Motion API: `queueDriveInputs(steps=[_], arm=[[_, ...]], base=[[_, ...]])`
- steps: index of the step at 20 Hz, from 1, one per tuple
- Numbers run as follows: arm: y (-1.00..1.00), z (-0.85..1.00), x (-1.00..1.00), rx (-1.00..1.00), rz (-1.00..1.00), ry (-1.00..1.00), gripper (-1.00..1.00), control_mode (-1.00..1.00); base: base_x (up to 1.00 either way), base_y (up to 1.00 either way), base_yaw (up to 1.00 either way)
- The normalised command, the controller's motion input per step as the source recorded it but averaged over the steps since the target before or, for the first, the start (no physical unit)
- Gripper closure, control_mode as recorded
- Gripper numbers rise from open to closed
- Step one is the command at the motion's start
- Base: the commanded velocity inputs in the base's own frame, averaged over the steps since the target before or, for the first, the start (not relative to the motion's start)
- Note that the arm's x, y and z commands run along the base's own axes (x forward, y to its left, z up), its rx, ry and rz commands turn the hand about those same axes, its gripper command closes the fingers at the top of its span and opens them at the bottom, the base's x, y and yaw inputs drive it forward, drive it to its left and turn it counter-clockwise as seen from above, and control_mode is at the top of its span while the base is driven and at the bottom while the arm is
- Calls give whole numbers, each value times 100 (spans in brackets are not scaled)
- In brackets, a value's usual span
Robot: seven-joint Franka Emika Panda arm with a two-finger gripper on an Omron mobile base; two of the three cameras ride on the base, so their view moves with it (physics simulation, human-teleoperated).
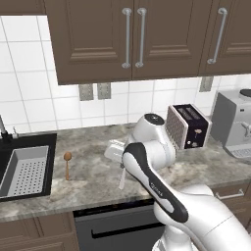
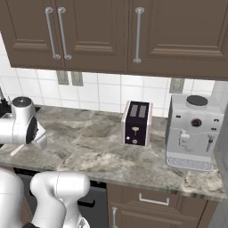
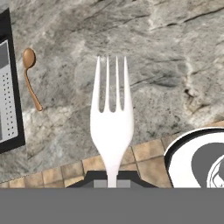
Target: Take the fork and place it on the left side of the plate. Then take the spoon and place it on the right side of the plate. Make sure they're directly next to the plate.
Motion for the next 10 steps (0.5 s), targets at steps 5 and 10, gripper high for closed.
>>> queueDriveInputs(steps=[5,10], arm=[[0,1,0,0,0,0,100,-100],[0,0,0,0,0,0,100,-100]], base=[[0,0,0],[0,0,0]])
